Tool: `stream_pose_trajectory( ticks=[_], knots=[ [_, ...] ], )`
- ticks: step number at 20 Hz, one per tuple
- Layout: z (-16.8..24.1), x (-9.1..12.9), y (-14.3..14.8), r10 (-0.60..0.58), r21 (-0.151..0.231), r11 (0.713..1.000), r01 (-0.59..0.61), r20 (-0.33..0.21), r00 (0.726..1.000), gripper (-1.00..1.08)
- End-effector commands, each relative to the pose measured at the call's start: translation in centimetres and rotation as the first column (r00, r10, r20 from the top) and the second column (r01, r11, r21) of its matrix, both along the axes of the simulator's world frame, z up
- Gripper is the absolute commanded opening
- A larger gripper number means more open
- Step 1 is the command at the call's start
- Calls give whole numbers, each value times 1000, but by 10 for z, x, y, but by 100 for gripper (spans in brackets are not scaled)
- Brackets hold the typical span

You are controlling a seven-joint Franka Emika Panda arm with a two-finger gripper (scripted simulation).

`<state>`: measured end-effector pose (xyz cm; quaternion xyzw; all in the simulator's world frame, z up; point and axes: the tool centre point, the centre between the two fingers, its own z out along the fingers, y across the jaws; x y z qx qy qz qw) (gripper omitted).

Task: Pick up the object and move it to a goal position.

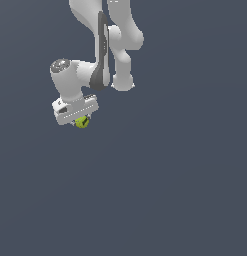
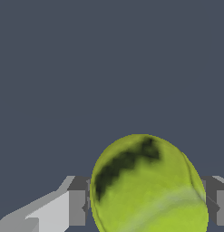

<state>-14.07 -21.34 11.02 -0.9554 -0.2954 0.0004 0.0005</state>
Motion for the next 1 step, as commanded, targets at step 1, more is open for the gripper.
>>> stream_pose_trajectory(
  ticks=[1],
  knots=[
    [0,1,1,1,0,1000,-1,1,1000,-100]
  ],
)
